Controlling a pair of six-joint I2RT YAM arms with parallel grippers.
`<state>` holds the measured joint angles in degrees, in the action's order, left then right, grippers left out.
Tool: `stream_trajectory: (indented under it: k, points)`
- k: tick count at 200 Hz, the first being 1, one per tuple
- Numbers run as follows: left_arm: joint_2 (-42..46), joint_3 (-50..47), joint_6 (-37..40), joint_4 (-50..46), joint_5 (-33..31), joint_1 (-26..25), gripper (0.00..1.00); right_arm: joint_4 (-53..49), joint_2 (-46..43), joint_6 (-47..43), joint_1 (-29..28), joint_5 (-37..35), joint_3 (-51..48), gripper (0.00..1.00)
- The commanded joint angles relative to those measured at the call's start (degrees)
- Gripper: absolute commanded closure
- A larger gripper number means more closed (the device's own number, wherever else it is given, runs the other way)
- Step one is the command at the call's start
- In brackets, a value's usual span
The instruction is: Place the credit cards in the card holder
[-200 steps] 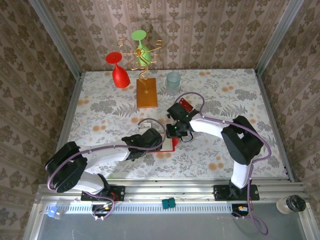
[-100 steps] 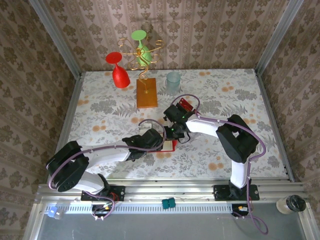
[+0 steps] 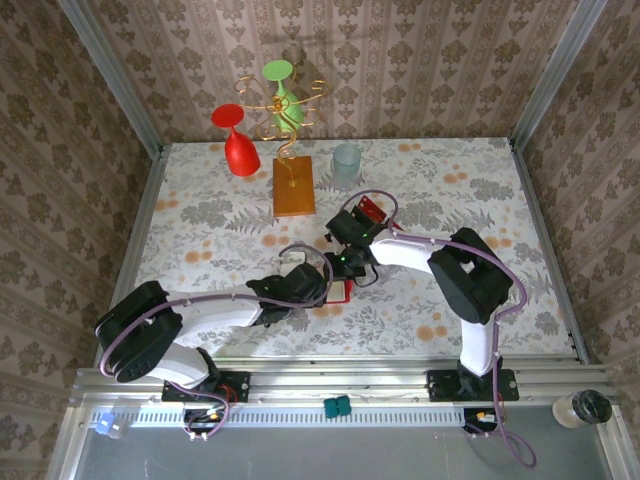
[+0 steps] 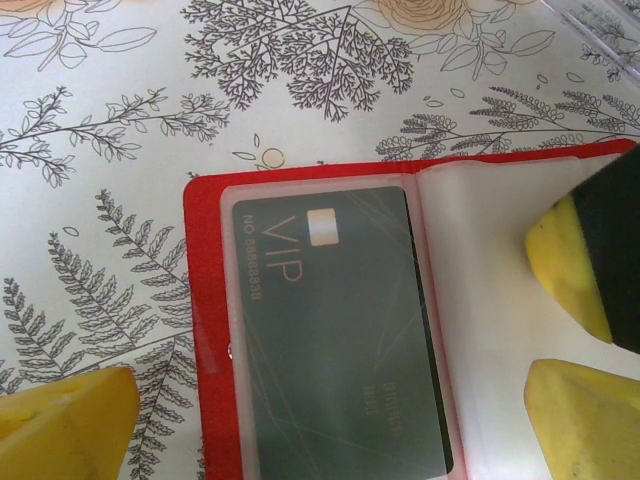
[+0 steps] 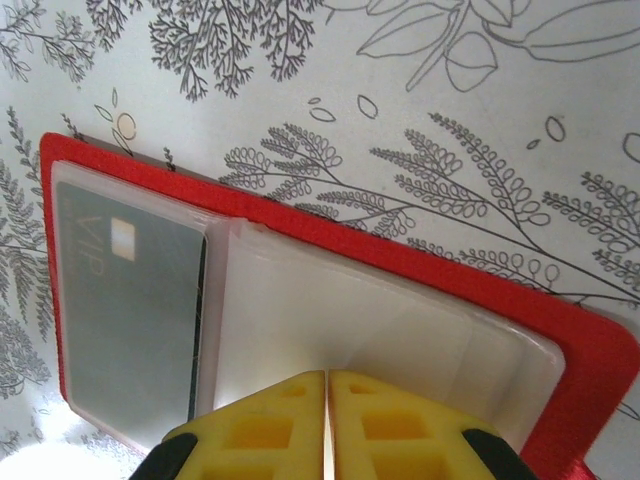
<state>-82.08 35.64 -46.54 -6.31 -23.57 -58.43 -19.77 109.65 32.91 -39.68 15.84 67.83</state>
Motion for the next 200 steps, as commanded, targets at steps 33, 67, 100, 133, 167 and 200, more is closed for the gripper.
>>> stream_trajectory:
  k: [33,67,100,133,167,200]
  points:
    - [-2.1,-1.3,-1.2,1.7,-0.1,-1.0,0.0,0.6,2.2,1.7,-1.0,1.7,2.2,0.88]
    - [-2.5,-1.9,-1.4,2.4,-0.3,-1.2,0.0,0.3,2.4,1.6,-1.0,2.0,2.8,0.88]
    - [-3.0,-2.6,-1.9,2.3,-0.6,-1.2,0.0,0.2,2.1,1.7,-1.0,2.0,3.0,0.88]
    - [-3.3,-3.5,-2.5,2.8,-0.4,-1.2,0.06,-0.3,0.4,1.6,-0.6,1.8,3.5,0.84]
    - [-3.8,-4.0,-2.9,3.4,-0.3,-1.3,0.09,-0.9,-2.6,1.8,0.5,0.8,3.1,0.75]
    - [-3.6,-4.2,-3.0,3.4,-0.4,-1.4,0.09,-1.0,-4.9,2.1,1.5,-1.2,1.2,0.59]
